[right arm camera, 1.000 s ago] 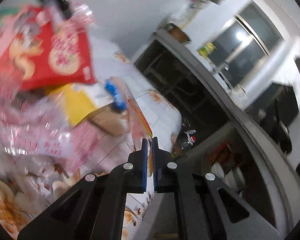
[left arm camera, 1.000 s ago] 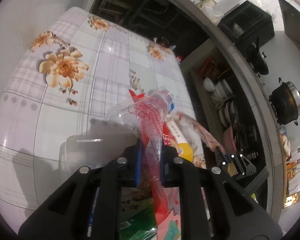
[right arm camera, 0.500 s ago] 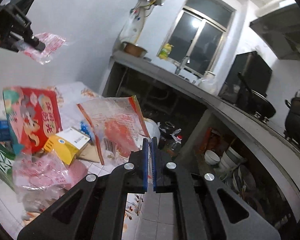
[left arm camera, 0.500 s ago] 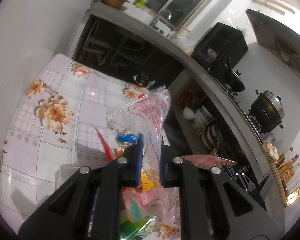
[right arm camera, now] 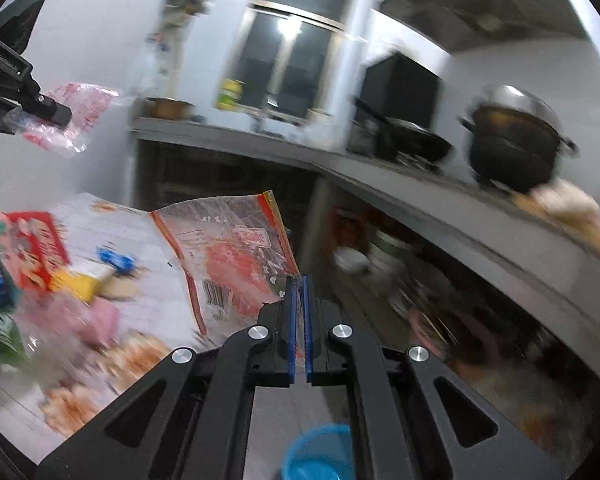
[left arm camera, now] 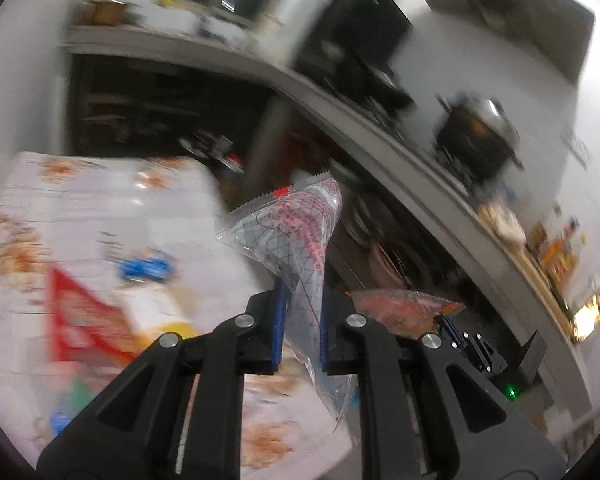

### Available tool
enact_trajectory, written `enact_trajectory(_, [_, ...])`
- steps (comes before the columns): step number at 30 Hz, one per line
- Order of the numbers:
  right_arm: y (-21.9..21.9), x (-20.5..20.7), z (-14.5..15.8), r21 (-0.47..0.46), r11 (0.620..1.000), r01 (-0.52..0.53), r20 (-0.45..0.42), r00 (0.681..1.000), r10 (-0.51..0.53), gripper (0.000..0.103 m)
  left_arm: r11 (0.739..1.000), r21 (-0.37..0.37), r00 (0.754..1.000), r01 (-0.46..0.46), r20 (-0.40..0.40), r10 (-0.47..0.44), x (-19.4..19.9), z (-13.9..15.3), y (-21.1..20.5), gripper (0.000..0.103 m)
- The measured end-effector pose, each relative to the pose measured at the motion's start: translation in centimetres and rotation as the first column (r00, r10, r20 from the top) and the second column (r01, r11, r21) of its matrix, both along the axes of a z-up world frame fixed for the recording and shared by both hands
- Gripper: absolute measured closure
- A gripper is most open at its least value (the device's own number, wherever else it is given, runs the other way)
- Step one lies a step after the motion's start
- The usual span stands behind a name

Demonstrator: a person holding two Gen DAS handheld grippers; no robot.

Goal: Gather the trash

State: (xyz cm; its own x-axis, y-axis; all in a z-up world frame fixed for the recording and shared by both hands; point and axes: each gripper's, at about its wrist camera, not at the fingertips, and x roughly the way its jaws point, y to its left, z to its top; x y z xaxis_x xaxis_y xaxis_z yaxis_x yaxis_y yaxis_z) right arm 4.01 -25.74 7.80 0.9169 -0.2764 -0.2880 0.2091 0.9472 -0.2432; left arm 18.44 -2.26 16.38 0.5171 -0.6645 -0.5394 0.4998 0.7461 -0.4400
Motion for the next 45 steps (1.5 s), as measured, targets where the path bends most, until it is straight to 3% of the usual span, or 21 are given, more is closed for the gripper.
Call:
enact_trajectory(3, [-3.6,-2.5,-1.6,0.025,0.994,0.106,-0.038,0.994,-0.105,0.1,0.989,0.059,0.989,0.133,-0.072,-0.128,0.2,-2.6,-8.2,0.091])
enact_trajectory(5, [-6.1,-3.9,-3.5,0.044,0.983,0.177,-0.077,0.982,-0.174,0.1,0.97,0.101,0.964,0.223,-0.169,-0.204,0.7,-5.4,-14.1,0.091])
enact_trajectory(7, [-8.3,-4.9,-5.5,0.068,0.97,0.232,-0.119,0.968,-0.223,0.1,0.944,0.135,0.923,0.303,-0.288,-0.255,1.0,-9.0,-20.1,0.091])
enact_trajectory(10, [-11.1,-5.4,-9.1,0.109,0.949,0.296,-0.195,0.942,-0.272,0.1,0.904,0.21,0.885,0.371,-0.374,-0.276,0.7,-13.6,-26.4,0.091])
enact_trajectory(12, [-12.8,-5.4,-11.6,0.134,0.935,0.328,-0.246,0.925,-0.289,0.1,0.86,0.28,0.857,0.426,-0.428,-0.285,0.4,-17.5,-30.9,0.091])
enact_trajectory(16, [-16.1,-4.1,-17.2,0.172,0.905,0.389,-0.35,0.883,-0.313,0.1,0.81,0.358,0.827,0.464,-0.503,-0.251,0.9,-24.0,-36.2,0.091])
enact_trajectory(22, [-20.9,-0.6,-23.4,0.263,0.837,0.48,-0.435,0.833,-0.341,0.1,0.782,0.434,0.833,0.448,-0.52,-0.189,2.3,-29.5,-40.4,0.09])
enact_trajectory(24, [-22.2,0.4,-24.6,0.309,0.81,0.498,-0.46,0.824,-0.332,0.1,0.771,0.451,0.833,0.449,-0.523,-0.179,2.9,-30.9,-41.6,0.083])
enact_trajectory(27, [-24.3,1.3,-27.0,0.383,0.752,0.537,-0.495,0.806,-0.324,0.095,0.752,0.492,0.845,0.439,-0.511,-0.159,3.5,-32.3,-43.0,0.052])
enact_trajectory(28, [-24.8,1.5,-27.8,0.392,0.731,0.558,-0.518,0.791,-0.326,0.093,0.751,0.503,0.852,0.428,-0.501,-0.151,3.7,-32.5,-43.1,0.044])
enact_trajectory(30, [-25.2,1.3,-28.5,0.397,0.708,0.584,-0.529,0.776,-0.343,0.091,0.763,0.502,0.861,0.408,-0.49,-0.137,3.8,-32.4,-42.7,0.043])
enact_trajectory(34, [-25.0,-0.2,-28.5,0.409,0.68,0.609,-0.525,0.766,-0.37,0.085,0.769,0.486,0.853,0.416,-0.502,-0.144,4.0,-32.3,-42.2,0.04])
enact_trajectory(43, [-24.9,-0.5,-28.2,0.449,0.7,0.556,-0.51,0.802,-0.31,0.084,0.804,0.459,0.869,0.377,-0.475,-0.137,4.0,-30.5,-40.4,0.04])
enact_trajectory(45, [-25.4,0.1,-28.3,0.449,0.689,0.569,-0.518,0.794,-0.317,0.084,0.818,0.442,0.871,0.37,-0.471,-0.139,4.0,-29.5,-39.7,0.04])
